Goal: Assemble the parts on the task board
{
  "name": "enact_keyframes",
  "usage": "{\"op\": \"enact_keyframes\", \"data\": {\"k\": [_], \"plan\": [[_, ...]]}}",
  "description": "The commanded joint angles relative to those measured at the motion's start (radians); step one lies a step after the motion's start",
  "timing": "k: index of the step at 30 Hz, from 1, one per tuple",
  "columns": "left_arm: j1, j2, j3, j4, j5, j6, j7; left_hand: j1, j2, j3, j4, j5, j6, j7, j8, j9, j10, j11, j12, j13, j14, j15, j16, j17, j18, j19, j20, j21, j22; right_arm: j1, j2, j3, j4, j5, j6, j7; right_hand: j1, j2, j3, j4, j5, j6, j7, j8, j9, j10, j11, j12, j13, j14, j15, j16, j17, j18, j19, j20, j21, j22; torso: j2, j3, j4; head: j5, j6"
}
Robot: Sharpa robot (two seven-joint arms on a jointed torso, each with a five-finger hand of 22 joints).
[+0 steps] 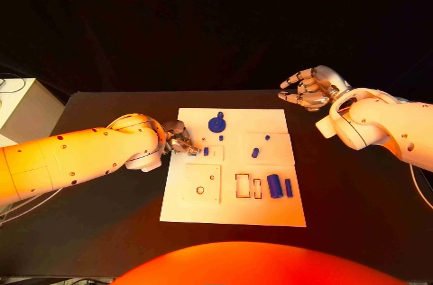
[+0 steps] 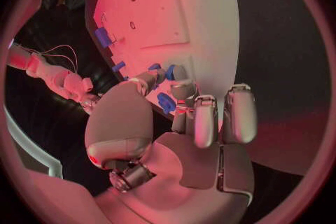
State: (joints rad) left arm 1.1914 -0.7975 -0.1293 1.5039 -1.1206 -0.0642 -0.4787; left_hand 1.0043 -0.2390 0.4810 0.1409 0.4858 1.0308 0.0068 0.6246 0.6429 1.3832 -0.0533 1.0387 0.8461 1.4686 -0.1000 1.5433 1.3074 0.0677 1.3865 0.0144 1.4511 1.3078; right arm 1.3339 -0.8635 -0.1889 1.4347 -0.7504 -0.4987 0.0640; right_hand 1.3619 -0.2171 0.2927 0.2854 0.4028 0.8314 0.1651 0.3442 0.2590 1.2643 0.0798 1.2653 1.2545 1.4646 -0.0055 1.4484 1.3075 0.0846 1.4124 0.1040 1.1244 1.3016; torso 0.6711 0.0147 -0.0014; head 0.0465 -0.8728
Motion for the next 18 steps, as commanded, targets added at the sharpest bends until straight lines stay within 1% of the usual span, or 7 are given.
{"op": "enact_keyframes", "data": {"k": [1, 2, 8, 10, 14, 17, 18], "plan": [[-0.003, -0.002, 0.001, 0.004, -0.004, 0.015, -0.009, -0.003, -0.012, -0.014, 0.011, -0.009, 0.002, 0.007, -0.006, -0.003, -0.005, 0.000, -0.005, 0.004, 0.090, -0.004, 0.005, 0.218, -0.007, 0.004, -0.004, -0.004, 0.008, -0.001, -0.001, 0.000, 0.000, -0.005, 0.013, 0.014, -0.007, -0.003, 0.004, -0.002, 0.004, -0.007, -0.002, 0.005, -0.001, 0.004, -0.003, 0.003, 0.000, 0.050, 0.004, -0.002, 0.071, 0.005, 0.002, -0.005, -0.004, -0.001, 0.000, -0.0008, 0.0000, -0.002, 0.000], [-0.003, -0.003, 0.002, 0.004, -0.005, 0.015, -0.009, -0.003, -0.012, -0.014, 0.011, -0.009, 0.002, 0.007, -0.006, -0.003, -0.005, 0.000, -0.005, 0.004, 0.090, -0.004, 0.005, 0.218, -0.007, 0.004, -0.004, -0.004, 0.008, -0.001, -0.001, 0.000, 0.000, -0.005, 0.013, 0.014, -0.009, -0.003, 0.003, -0.002, 0.004, -0.007, -0.002, 0.005, -0.001, 0.004, -0.003, 0.003, -0.001, 0.049, 0.004, -0.002, 0.071, 0.005, 0.003, -0.005, -0.004, 0.000, 0.000, -0.0011, 0.0000, -0.002, 0.000], [-0.003, -0.009, 0.008, 0.010, -0.011, 0.017, -0.012, -0.004, -0.012, -0.031, 0.038, -0.013, 0.003, 0.008, -0.006, -0.007, -0.006, 0.000, -0.007, 0.002, 0.090, -0.004, 0.006, 0.218, -0.007, 0.004, -0.004, -0.004, 0.008, -0.002, -0.001, 0.000, 0.001, -0.004, 0.014, 0.015, -0.012, -0.004, 0.002, -0.001, 0.004, -0.008, -0.002, 0.005, -0.001, 0.004, -0.003, 0.003, -0.001, 0.049, 0.004, -0.003, 0.071, 0.005, 0.003, -0.005, -0.005, -0.001, 0.000, -0.0013, 0.0003, -0.002, 0.000], [-0.003, -0.011, 0.011, 0.011, -0.013, 0.018, -0.013, -0.004, -0.013, -0.035, 0.043, -0.014, 0.003, 0.008, -0.006, -0.008, -0.006, 0.000, -0.005, 0.005, 0.090, -0.003, 0.006, 0.219, -0.007, 0.005, -0.004, -0.004, 0.008, -0.003, -0.002, 0.000, 0.001, -0.004, 0.014, 0.015, -0.012, -0.004, 0.002, -0.001, 0.004, -0.008, -0.002, 0.005, -0.001, 0.004, -0.003, 0.003, -0.001, 0.049, 0.004, -0.003, 0.071, 0.005, 0.003, -0.005, -0.005, -0.001, 0.000, -0.0006, 0.0001, -0.002, 0.000], [-0.003, -0.016, 0.017, 0.015, -0.012, 0.017, -0.013, -0.003, -0.013, -0.039, 0.048, -0.016, 0.003, 0.008, -0.006, -0.008, -0.006, 0.000, -0.006, 0.004, 0.090, -0.003, 0.006, 0.220, -0.007, 0.004, -0.004, -0.004, 0.008, -0.003, -0.002, 0.000, 0.001, -0.004, 0.014, 0.015, -0.012, -0.004, 0.002, -0.001, 0.004, -0.008, -0.002, 0.005, -0.001, 0.004, -0.003, 0.003, -0.001, 0.049, 0.004, -0.003, 0.071, 0.005, 0.003, -0.005, -0.005, -0.001, 0.000, -0.0008, 0.0000, -0.003, 0.000], [-0.003, -0.019, 0.021, 0.019, -0.003, 0.015, -0.012, -0.002, -0.015, -0.047, 0.058, -0.018, 0.003, 0.008, -0.006, -0.010, -0.007, 0.001, -0.009, 0.001, 0.090, -0.003, 0.006, 0.218, -0.007, 0.004, -0.003, -0.005, 0.007, -0.004, -0.002, 0.000, 0.000, -0.004, 0.014, 0.016, -0.014, -0.004, 0.002, 0.000, 0.004, -0.008, -0.002, 0.005, -0.001, 0.004, -0.003, 0.003, -0.001, 0.050, 0.004, -0.003, 0.071, 0.005, 0.003, -0.005, -0.004, 0.000, 0.000, -0.0013, 0.0000, -0.004, 0.000], [-0.003, -0.019, 0.023, 0.020, 0.001, 0.014, -0.012, -0.002, -0.017, -0.054, 0.067, -0.020, 0.002, 0.009, -0.006, -0.011, -0.007, 0.001, -0.009, 0.001, 0.090, -0.003, 0.005, 0.217, -0.007, 0.004, -0.003, -0.005, 0.007, -0.005, -0.002, 0.000, 0.000, -0.004, 0.014, 0.016, -0.014, -0.004, 0.002, 0.000, 0.004, -0.008, -0.002, 0.005, -0.001, 0.004, -0.003, 0.003, -0.001, 0.050, 0.004, -0.003, 0.071, 0.005, 0.003, -0.005, -0.004, 0.000, -0.001, -0.0013, 0.0000, -0.003, 0.000]]}}
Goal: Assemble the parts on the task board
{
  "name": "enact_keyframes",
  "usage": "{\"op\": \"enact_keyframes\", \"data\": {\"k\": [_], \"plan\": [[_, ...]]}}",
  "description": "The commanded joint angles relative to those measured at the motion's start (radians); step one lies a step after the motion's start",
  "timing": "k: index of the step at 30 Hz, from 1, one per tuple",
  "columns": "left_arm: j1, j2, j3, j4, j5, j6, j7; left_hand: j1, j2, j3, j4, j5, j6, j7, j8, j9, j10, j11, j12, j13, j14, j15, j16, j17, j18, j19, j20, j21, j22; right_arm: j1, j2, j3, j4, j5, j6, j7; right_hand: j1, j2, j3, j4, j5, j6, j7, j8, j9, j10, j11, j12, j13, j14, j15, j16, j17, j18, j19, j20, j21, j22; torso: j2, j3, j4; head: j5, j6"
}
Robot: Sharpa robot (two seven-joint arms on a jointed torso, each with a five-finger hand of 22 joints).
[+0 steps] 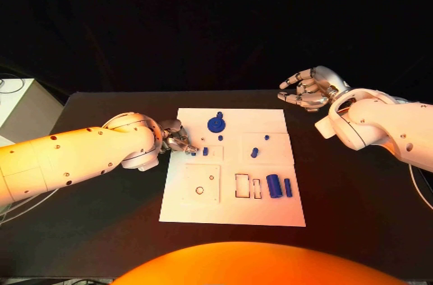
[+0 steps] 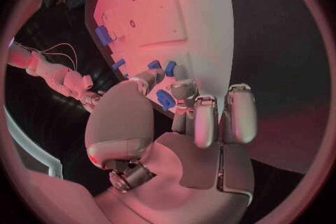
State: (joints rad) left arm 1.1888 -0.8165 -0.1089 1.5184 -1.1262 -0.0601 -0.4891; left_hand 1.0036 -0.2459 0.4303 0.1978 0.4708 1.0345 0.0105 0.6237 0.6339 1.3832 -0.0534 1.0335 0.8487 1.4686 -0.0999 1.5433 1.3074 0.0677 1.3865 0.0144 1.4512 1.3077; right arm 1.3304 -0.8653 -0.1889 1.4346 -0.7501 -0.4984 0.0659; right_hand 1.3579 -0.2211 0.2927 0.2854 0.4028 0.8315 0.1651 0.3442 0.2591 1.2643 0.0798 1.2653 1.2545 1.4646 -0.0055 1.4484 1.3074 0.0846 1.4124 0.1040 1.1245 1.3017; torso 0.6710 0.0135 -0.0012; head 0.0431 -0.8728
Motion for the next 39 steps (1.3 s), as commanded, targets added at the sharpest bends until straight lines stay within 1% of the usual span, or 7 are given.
{"op": "enact_keyframes", "data": {"k": [1, 5, 19, 25, 28, 33, 39], "plan": [[0.000, -0.001, 0.004, 0.006, 0.011, 0.008, -0.001, -0.001, -0.011, -0.009, 0.018, -0.007, -0.002, 0.005, -0.004, -0.002, -0.007, 0.001, -0.004, -0.001, 0.090, -0.003, 0.005, 0.217, -0.007, 0.004, -0.003, -0.005, 0.007, -0.002, 0.000, 0.000, 0.000, -0.004, 0.013, 0.014, -0.010, 0.000, 0.002, 0.000, 0.005, -0.008, -0.002, 0.005, -0.002, 0.004, -0.003, 0.003, -0.001, 0.050, 0.004, -0.003, 0.071, 0.005, 0.003, -0.005, -0.004, -0.001, 0.000, -0.0002, 0.0001, 0.000, 0.000], [0.000, -0.002, 0.008, 0.008, 0.023, 0.006, 0.001, 0.027, 0.001, -0.096, 0.092, -0.177, -0.002, 0.007, 0.001, -0.010, -0.008, 0.004, -0.004, 0.002, 0.090, -0.001, 0.005, 0.217, -0.006, 0.004, 0.000, -0.006, 0.008, -0.003, 0.000, 0.000, 0.001, -0.004, 0.014, 0.014, -0.010, 0.000, 0.002, 0.000, 0.005, -0.008, -0.002, 0.005, -0.002, 0.004, -0.003, 0.003, -0.001, 0.050, 0.004, -0.003, 0.071, 0.005, 0.003, -0.005, -0.004, -0.001, 0.000, 0.0004, 0.0003, 0.000, 0.000], [-0.001, -0.020, 0.029, 0.021, 0.118, -0.075, 0.046, 0.044, 0.035, -0.158, 0.094, -0.200, -0.022, 0.014, -0.003, -0.019, -0.033, 0.009, -0.040, -0.038, 0.080, 0.003, -0.013, 0.179, 0.001, -0.019, 0.002, -0.023, -0.023, -0.006, -0.001, 0.000, 0.001, -0.004, 0.014, 0.015, -0.012, 0.000, 0.002, 0.000, 0.006, -0.008, -0.002, 0.005, -0.002, 0.005, -0.003, 0.004, 0.000, 0.050, 0.004, -0.003, 0.071, 0.005, 0.003, -0.005, -0.005, -0.001, 0.001, 0.0002, -0.0005, -0.002, 0.000], [0.000, -0.032, 0.051, 0.030, 0.220, -0.164, 0.189, 0.203, 0.058, -0.130, 0.088, -0.182, -0.182, 0.078, -0.013, -0.035, -0.242, 0.069, -0.216, -0.242, 0.014, 0.053, -0.119, -0.002, 0.051, -0.195, 0.039, -0.170, -0.255, -0.006, -0.001, 0.000, 0.000, -0.003, 0.014, 0.015, -0.012, 0.000, 0.002, 0.000, 0.006, -0.008, -0.002, 0.005, -0.002, 0.005, -0.003, 0.004, 0.000, 0.050, 0.004, -0.003, 0.071, 0.005, 0.003, -0.005, -0.005, -0.001, 0.000, 0.0019, 0.0006, -0.001, 0.000], [0.001, -0.026, 0.056, 0.030, 0.262, -0.185, 0.279, 0.309, 0.056, -0.066, 0.063, -0.178, -0.226, 0.101, -0.024, -0.056, -0.301, 0.087, -0.230, -0.262, 0.021, 0.071, -0.091, 0.044, 0.067, -0.253, 0.059, -0.224, -0.328, -0.006, 0.000, 0.000, 0.000, -0.003, 0.013, 0.016, -0.013, 0.001, 0.003, 0.000, 0.008, -0.008, -0.002, 0.006, -0.002, 0.004, -0.003, 0.004, -0.001, 0.050, 0.004, -0.003, 0.072, 0.005, 0.003, -0.005, -0.005, -0.001, 0.001, 0.0018, 0.0003, -0.003, 0.000], [0.001, 0.005, 0.059, 0.017, 0.201, -0.187, 0.398, 0.432, 0.000, 0.142, -0.020, -0.182, -0.271, 0.152, -0.071, -0.128, -0.468, 0.138, -0.330, -0.356, -0.292, 0.117, -0.421, -0.441, 0.112, -0.482, 0.098, -0.430, -0.572, -0.006, 0.003, 0.000, -0.002, -0.002, 0.010, 0.018, -0.012, 0.002, 0.004, -0.001, 0.009, -0.008, -0.003, 0.006, -0.002, 0.002, -0.003, 0.002, -0.004, 0.049, 0.004, -0.005, 0.069, 0.006, 0.002, -0.005, -0.010, -0.004, 0.000, 0.0017, -0.0021, -0.003, 0.000], [0.002, 0.066, 0.055, -0.031, 0.033, -0.198, 0.477, 0.436, -0.021, 0.194, -0.100, -0.193, -0.277, 0.155, -0.098, -0.178, -0.497, 0.148, -0.362, -0.425, -0.369, 0.126, -0.475, -0.540, 0.115, -0.511, 0.110, -0.423, -0.558, -0.007, 0.007, 0.000, -0.005, -0.001, 0.005, 0.023, -0.005, 0.001, 0.010, -0.007, 0.012, -0.008, -0.003, 0.007, -0.002, -0.025, -0.003, -0.024, -0.031, 0.043, 0.004, -0.017, 0.051, 0.012, -0.008, -0.005, -0.040, -0.021, 0.001, 0.0027, -0.0009, -0.009, 0.000]]}}
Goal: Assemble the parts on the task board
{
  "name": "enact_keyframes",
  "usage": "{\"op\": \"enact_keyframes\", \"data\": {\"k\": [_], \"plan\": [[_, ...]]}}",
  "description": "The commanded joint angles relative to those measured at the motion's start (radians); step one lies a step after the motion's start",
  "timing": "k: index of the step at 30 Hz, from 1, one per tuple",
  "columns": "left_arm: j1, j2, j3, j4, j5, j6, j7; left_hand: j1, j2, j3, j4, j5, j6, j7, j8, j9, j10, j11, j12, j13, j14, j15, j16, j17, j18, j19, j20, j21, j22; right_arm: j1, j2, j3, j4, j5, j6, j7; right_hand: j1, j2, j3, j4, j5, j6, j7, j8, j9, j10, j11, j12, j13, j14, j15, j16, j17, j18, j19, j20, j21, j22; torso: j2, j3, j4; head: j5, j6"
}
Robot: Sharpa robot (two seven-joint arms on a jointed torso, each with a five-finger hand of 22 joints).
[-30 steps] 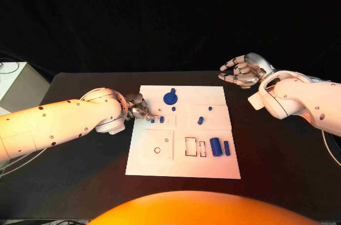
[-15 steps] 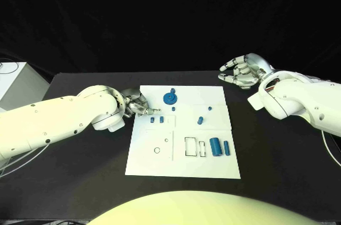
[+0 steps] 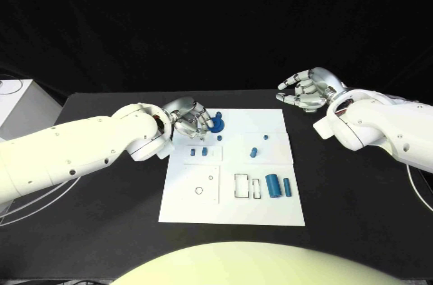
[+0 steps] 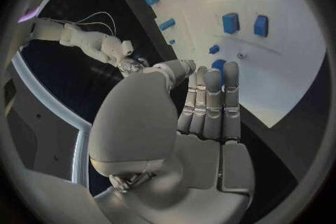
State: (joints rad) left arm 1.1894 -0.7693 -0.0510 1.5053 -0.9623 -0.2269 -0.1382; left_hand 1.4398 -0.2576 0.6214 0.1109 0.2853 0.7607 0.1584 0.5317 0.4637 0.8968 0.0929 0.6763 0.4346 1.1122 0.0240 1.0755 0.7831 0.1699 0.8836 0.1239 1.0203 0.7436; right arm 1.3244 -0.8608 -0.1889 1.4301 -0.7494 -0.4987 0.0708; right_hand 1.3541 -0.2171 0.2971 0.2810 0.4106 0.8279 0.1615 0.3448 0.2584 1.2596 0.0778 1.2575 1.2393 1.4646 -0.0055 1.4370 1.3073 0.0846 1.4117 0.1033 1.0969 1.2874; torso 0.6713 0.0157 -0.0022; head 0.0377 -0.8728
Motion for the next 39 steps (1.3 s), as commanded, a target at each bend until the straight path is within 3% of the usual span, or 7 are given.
{"op": "enact_keyframes", "data": {"k": [1, 6, 8, 17, 26, 39], "plan": [[0.001, 0.031, -0.005, -0.029, -0.165, -0.035, 0.138, -0.003, -0.010, 0.003, -0.016, -0.009, -0.003, 0.007, -0.007, -0.010, -0.012, 0.002, -0.006, -0.014, -0.016, 0.003, -0.008, -0.020, 0.012, -0.010, 0.001, 0.009, 0.007, -0.002, 0.003, 0.000, -0.001, -0.001, 0.004, 0.018, -0.001, -0.002, 0.007, -0.003, 0.004, -0.005, 0.001, 0.007, -0.001, -0.029, -0.001, -0.025, -0.025, 0.042, 0.004, -0.007, 0.050, 0.012, -0.008, -0.004, -0.015, -0.008, 0.001, -0.0007, -0.0005, -0.005, 0.000], [0.001, 0.083, -0.021, -0.084, -0.321, -0.048, 0.176, -0.053, -0.032, -0.040, -0.027, -0.024, -0.021, 0.006, -0.027, -0.040, -0.057, 0.012, -0.024, -0.050, -0.044, 0.013, -0.007, -0.042, 0.011, -0.034, 0.014, -0.007, 0.003, -0.003, 0.005, 0.000, -0.003, -0.001, 0.002, 0.020, 0.001, -0.003, 0.010, -0.004, 0.004, -0.006, 0.001, 0.007, -0.002, -0.039, -0.001, -0.036, -0.036, 0.039, 0.004, -0.015, 0.041, 0.014, -0.013, -0.005, -0.028, -0.016, 0.001, -0.0019, -0.0007, -0.011, 0.000], [0.001, 0.103, -0.027, -0.105, -0.377, -0.054, 0.182, -0.083, -0.033, -0.096, -0.034, -0.027, -0.027, -0.001, -0.036, -0.055, -0.076, 0.017, -0.023, -0.065, -0.055, 0.020, 0.001, -0.050, 0.012, -0.037, 0.023, -0.026, -0.008, -0.004, 0.005, 0.000, -0.003, -0.001, 0.002, 0.021, 0.001, -0.003, 0.010, -0.004, 0.004, -0.006, 0.001, 0.007, -0.002, -0.039, -0.001, -0.036, -0.036, 0.039, 0.004, -0.015, 0.041, 0.014, -0.013, -0.005, -0.028, -0.016, 0.001, -0.0019, 0.0000, -0.012, 0.001], [0.001, 0.168, -0.039, -0.169, -0.549, -0.002, 0.136, -0.061, -0.026, -0.125, -0.050, -0.033, -0.029, -0.023, -0.061, -0.089, -0.125, 0.024, -0.027, -0.098, -0.062, 0.026, 0.021, -0.069, 0.013, -0.026, 0.029, -0.040, -0.017, -0.004, 0.007, 0.000, -0.003, -0.001, 0.002, 0.021, 0.001, -0.003, 0.011, -0.004, 0.005, -0.006, 0.001, 0.007, -0.002, -0.041, -0.001, -0.039, -0.039, 0.038, 0.004, -0.017, 0.038, 0.015, -0.015, -0.005, -0.033, -0.019, 0.001, -0.0013, 0.0004, -0.014, 0.006], [0.000, 0.204, -0.043, -0.213, -0.618, 0.044, 0.120, -0.055, -0.022, -0.151, -0.051, -0.033, -0.006, -0.032, -0.073, -0.110, -0.165, 0.020, -0.028, -0.125, -0.066, 0.019, 0.045, -0.086, 0.013, -0.024, 0.026, -0.041, -0.015, -0.004, 0.008, 0.000, -0.002, -0.001, 0.004, 0.021, 0.000, -0.002, 0.012, -0.004, 0.005, -0.006, 0.001, 0.008, -0.002, -0.040, -0.001, -0.038, -0.038, 0.038, 0.003, -0.016, 0.039, 0.015, -0.014, -0.005, -0.032, -0.018, 0.001, -0.0022, -0.0009, -0.015, 0.008], [-0.001, 0.230, -0.045, -0.252, -0.644, 0.118, 0.090, -0.039, -0.015, -0.118, -0.052, -0.030, 0.047, -0.034, -0.097, -0.141, -0.114, 0.011, 0.005, -0.152, -0.031, 0.014, 0.114, -0.069, 0.013, -0.013, 0.019, -0.018, 0.003, -0.004, 0.009, 0.000, 0.000, -0.001, 0.005, 0.021, 0.000, -0.002, 0.012, -0.004, 0.005, -0.006, 0.001, 0.008, -0.002, -0.040, -0.001, -0.038, -0.038, 0.038, 0.003, -0.016, 0.039, 0.015, -0.014, -0.005, -0.032, -0.018, 0.001, -0.0011, 0.0003, -0.019, 0.004]]}}
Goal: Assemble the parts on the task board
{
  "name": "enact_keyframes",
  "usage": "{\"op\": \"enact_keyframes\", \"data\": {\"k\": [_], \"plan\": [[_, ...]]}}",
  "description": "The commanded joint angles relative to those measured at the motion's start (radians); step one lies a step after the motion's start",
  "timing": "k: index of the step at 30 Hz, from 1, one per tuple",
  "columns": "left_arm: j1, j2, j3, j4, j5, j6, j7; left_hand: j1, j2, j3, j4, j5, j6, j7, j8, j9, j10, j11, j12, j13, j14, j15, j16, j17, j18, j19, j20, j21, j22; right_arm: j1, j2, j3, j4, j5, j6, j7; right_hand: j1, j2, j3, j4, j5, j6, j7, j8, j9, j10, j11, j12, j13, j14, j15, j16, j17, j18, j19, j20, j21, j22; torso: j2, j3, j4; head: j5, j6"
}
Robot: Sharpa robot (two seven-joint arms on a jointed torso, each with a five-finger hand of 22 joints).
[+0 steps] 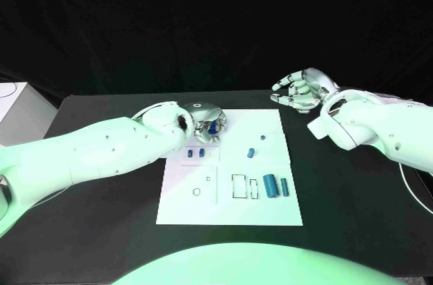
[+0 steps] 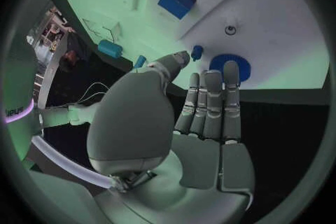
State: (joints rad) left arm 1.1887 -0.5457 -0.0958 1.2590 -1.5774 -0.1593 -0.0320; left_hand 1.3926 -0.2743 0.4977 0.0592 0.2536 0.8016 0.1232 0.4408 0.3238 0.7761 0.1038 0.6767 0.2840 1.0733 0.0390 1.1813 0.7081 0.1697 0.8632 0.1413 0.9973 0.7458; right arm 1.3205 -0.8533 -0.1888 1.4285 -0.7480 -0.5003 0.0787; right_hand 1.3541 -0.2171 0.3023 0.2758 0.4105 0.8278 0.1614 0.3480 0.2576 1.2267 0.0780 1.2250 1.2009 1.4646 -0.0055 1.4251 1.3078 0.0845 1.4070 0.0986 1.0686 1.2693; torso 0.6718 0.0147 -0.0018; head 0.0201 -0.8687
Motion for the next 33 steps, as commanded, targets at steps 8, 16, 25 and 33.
{"op": "enact_keyframes", "data": {"k": [8, 16, 25, 33], "plan": [[-0.001, 0.013, -0.003, -0.017, -0.031, 0.066, -0.018, 0.008, 0.004, 0.019, 0.001, 0.002, 0.023, 0.001, -0.012, -0.008, 0.012, -0.001, 0.008, -0.009, 0.012, -0.002, 0.024, 0.009, 0.013, 0.008, 0.001, 0.012, 0.007, -0.001, 0.000, 0.000, 0.004, -0.002, 0.007, 0.012, -0.001, -0.002, 0.008, 0.002, 0.005, -0.006, 0.001, 0.005, -0.001, -0.004, -0.002, -0.004, 0.001, 0.038, 0.003, -0.004, 0.040, 0.015, -0.009, 0.000, -0.003, 0.001, 0.000, 0.0007, 0.0001, -0.003, -0.004], [-0.001, 0.017, -0.003, -0.021, -0.028, 0.076, -0.014, 0.007, 0.007, 0.040, 0.001, 0.001, 0.043, 0.001, -0.023, -0.019, 0.031, -0.006, 0.012, -0.023, 0.029, -0.006, 0.056, 0.030, 0.014, 0.009, -0.001, 0.024, 0.017, 0.000, 0.000, 0.000, 0.005, -0.002, 0.008, 0.011, -0.001, -0.002, 0.008, 0.002, 0.005, -0.006, 0.001, 0.005, -0.001, -0.004, -0.002, -0.004, 0.001, 0.038, 0.003, -0.004, 0.040, 0.015, -0.009, 0.000, -0.003, 0.001, -0.001, 0.0004, 0.0004, -0.006, -0.004], [-0.001, 0.017, -0.003, -0.019, -0.023, 0.093, -0.005, 0.006, 0.017, 0.106, -0.011, -0.002, 0.118, -0.010, -0.045, -0.028, 0.118, -0.030, -0.027, -0.075, 0.069, -0.030, 0.115, 0.070, 0.014, 0.006, -0.021, 0.059, 0.047, 0.000, 0.001, 0.000, 0.005, -0.002, 0.009, 0.011, -0.002, -0.002, 0.009, 0.002, 0.005, -0.006, 0.001, 0.005, -0.001, -0.002, -0.002, -0.002, 0.002, 0.039, 0.003, -0.004, 0.041, 0.014, -0.008, 0.000, -0.001, 0.002, -0.001, 0.0007, 0.0007, -0.007, -0.004], [-0.001, 0.016, -0.004, -0.017, -0.016, 0.100, 0.000, -0.006, 0.026, 0.126, -0.031, -0.004, 0.158, -0.005, -0.073, -0.025, 0.197, -0.037, -0.093, -0.122, 0.098, -0.032, 0.152, 0.090, 0.013, 0.001, -0.026, 0.083, 0.069, 0.000, 0.001, 0.000, 0.004, -0.002, 0.010, 0.011, -0.002, -0.001, 0.010, 0.003, 0.006, -0.006, 0.001, 0.006, -0.001, 0.000, -0.002, 0.000, 0.004, 0.039, 0.003, -0.003, 0.042, 0.014, -0.007, 0.000, 0.000, 0.003, -0.001, 0.0004, 0.0014, -0.007, -0.004]]}}
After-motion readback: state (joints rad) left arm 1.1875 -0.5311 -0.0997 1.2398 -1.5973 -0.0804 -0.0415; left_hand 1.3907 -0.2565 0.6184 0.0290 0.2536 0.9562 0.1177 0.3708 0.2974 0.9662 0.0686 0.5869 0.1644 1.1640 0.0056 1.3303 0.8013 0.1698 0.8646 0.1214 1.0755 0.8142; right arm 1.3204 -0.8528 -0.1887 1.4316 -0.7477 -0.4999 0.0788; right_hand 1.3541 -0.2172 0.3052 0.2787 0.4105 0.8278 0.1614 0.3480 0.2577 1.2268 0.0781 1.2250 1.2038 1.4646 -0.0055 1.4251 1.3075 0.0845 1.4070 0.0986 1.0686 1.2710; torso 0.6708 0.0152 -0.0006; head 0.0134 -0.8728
